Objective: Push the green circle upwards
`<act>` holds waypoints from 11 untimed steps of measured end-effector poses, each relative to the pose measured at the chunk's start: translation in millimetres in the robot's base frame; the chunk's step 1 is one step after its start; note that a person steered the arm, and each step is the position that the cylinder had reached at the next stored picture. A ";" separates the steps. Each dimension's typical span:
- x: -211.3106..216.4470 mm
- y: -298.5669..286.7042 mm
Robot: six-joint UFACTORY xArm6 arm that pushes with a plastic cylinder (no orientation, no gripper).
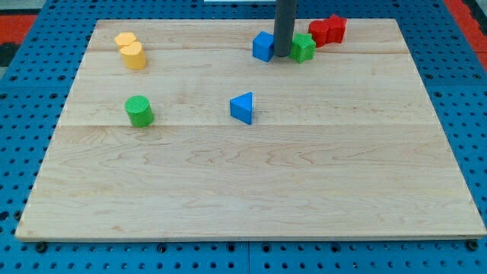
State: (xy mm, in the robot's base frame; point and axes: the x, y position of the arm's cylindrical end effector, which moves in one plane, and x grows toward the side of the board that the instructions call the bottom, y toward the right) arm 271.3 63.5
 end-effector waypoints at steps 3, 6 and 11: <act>43.8 23.0; 199.7 -51.8; 101.9 -127.0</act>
